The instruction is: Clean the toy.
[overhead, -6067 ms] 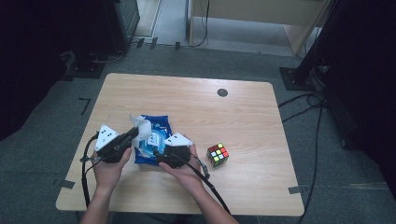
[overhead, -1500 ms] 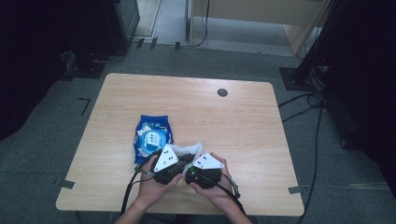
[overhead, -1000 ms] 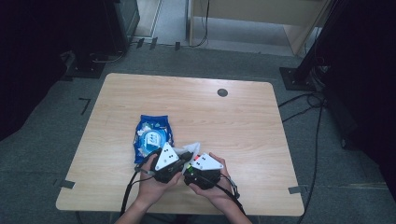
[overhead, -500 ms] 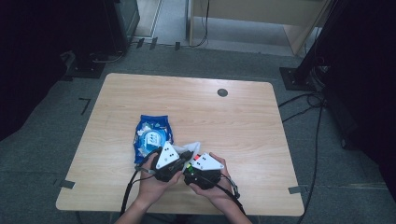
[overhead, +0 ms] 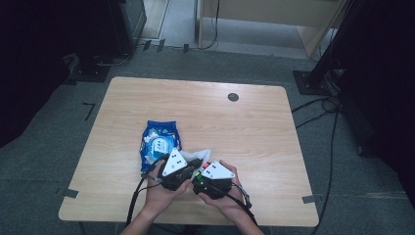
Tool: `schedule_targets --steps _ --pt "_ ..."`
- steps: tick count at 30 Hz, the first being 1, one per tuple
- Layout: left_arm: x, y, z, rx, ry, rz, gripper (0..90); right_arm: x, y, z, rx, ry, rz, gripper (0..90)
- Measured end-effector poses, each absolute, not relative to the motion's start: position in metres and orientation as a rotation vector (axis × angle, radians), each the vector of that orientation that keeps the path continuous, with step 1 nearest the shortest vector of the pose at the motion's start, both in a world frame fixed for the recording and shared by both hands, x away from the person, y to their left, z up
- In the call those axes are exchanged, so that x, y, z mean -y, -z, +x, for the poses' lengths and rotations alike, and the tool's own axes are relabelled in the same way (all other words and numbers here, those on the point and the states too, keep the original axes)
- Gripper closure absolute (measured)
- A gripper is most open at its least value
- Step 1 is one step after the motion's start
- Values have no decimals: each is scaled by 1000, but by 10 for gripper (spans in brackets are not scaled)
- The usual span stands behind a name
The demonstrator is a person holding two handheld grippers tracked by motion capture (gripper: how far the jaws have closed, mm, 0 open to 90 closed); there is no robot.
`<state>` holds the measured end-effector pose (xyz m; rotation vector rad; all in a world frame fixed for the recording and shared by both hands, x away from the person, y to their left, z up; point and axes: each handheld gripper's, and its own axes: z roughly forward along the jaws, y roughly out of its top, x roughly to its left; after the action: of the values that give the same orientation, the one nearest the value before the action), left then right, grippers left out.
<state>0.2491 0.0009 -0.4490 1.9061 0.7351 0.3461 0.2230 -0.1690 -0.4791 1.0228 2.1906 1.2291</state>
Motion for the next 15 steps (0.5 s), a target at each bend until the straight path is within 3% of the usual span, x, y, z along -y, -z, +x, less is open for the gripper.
schedule_targets --steps 15 --pt "-17 459 263 -818 -407 1926 900 185 469 224 -2093 -1275 1040 346"
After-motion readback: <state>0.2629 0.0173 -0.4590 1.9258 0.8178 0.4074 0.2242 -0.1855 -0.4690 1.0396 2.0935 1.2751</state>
